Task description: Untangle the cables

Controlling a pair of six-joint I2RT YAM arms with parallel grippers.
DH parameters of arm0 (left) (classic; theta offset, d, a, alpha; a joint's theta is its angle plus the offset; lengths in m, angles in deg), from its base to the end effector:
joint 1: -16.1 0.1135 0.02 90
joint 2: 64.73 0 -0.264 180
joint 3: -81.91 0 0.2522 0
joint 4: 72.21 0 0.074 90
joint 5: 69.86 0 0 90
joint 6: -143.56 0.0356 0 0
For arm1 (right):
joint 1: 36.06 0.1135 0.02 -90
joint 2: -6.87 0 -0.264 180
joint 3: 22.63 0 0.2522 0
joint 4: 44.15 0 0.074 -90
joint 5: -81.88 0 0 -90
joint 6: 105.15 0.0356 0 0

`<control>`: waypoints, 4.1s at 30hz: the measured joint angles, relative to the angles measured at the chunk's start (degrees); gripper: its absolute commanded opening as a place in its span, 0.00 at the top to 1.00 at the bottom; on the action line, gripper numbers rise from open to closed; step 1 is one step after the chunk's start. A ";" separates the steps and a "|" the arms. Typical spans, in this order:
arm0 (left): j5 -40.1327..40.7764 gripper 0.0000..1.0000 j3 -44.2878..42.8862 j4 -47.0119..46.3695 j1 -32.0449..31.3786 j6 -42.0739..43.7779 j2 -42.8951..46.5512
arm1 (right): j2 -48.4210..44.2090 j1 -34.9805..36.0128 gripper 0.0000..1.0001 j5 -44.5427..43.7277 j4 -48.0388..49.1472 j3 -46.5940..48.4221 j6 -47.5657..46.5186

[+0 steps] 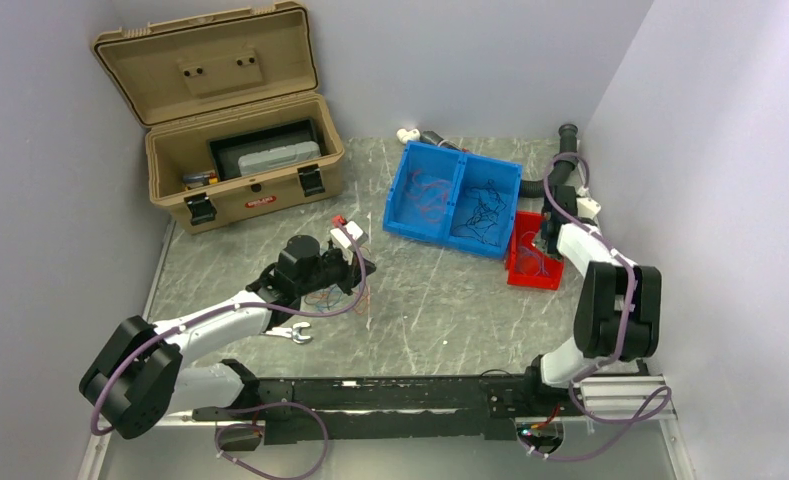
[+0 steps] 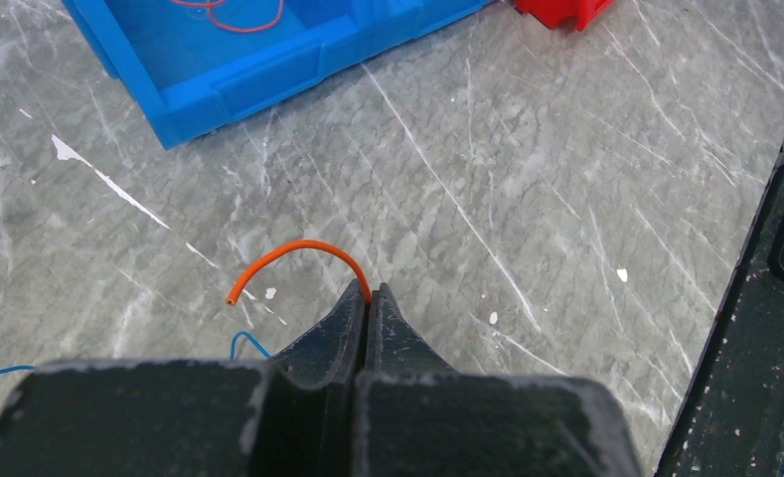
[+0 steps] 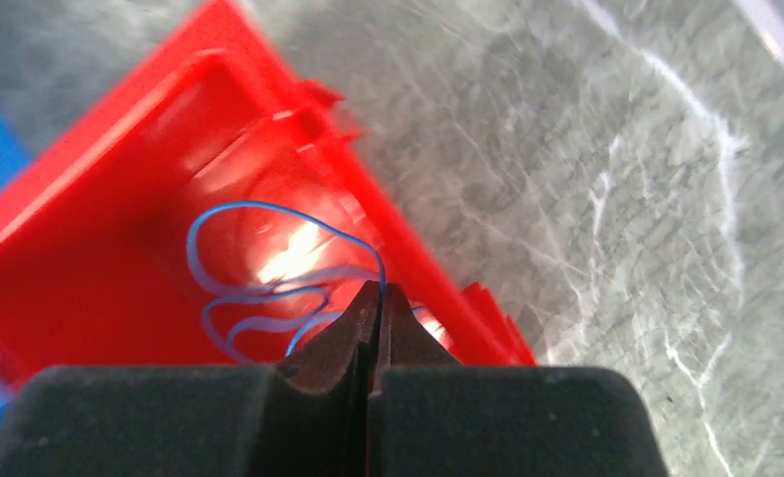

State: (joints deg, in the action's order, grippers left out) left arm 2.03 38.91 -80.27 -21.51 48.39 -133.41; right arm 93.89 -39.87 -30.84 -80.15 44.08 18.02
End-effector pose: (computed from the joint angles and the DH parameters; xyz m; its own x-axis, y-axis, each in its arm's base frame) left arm 0.1945 -0.1638 0.2175 -0.3122 0.1324 -0.9407 0.7898 0.5865 -0.1796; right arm 0.3005 -0.0338 0.2007 -0.5444 0.5420 -0.6401 0.6845 0.7282 0.0345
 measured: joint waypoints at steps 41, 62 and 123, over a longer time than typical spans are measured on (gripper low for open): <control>-1.90 1.00 -4.37 5.22 -0.24 -4.15 5.97 | -20.50 26.08 0.23 41.88 16.11 -9.38 -10.75; -15.04 1.00 -29.77 19.08 -1.97 -17.22 5.07 | -22.53 52.22 0.19 36.92 48.59 -21.00 -18.93; 4.50 0.33 4.35 13.33 18.64 -27.52 -3.58 | -17.49 39.91 1.00 18.21 4.72 45.62 -9.40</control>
State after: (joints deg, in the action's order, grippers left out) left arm 6.53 43.26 -66.94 -2.86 20.87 -137.00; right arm 76.41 0.04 -12.63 -75.43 89.69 8.62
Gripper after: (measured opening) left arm 0.772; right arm 0.011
